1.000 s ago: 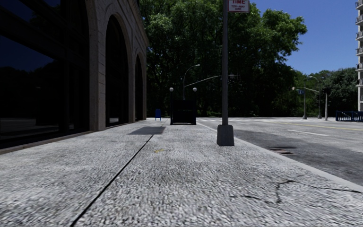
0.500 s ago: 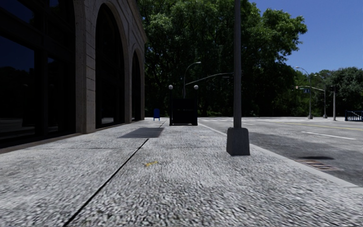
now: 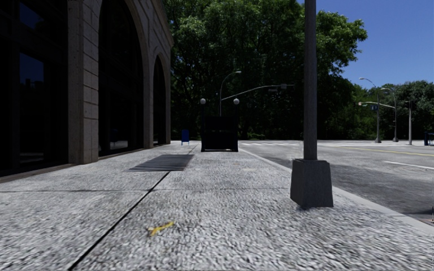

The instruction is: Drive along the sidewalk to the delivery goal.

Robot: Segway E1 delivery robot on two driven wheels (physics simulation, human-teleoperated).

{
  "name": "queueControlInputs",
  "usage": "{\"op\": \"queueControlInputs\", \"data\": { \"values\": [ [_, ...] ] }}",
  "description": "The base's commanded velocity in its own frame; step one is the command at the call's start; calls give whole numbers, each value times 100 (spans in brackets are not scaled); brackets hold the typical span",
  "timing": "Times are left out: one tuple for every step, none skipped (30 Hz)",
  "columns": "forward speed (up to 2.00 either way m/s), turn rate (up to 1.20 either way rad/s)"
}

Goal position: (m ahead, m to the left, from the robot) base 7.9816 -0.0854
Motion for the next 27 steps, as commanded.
{"op": "queueControlInputs", "data": {
  "values": [
    [200, 0],
    [200, 0],
    [200, 0],
    [200, 0],
    [200, 0],
    [200, 0],
    [200, 0],
    [200, 0],
    [200, 0],
    [200, 0],
    [200, 0],
    [200, 0],
    [200, 0],
    [200, 0],
    [200, 0],
    [200, 0],
    [200, 0],
    [200, 0],
    [200, 0],
    [200, 0],
    [200, 0],
    [200, 0],
    [200, 0],
    [200, 0],
    [200, 0],
    [200, 0],
    [200, 0]
  ]
}}
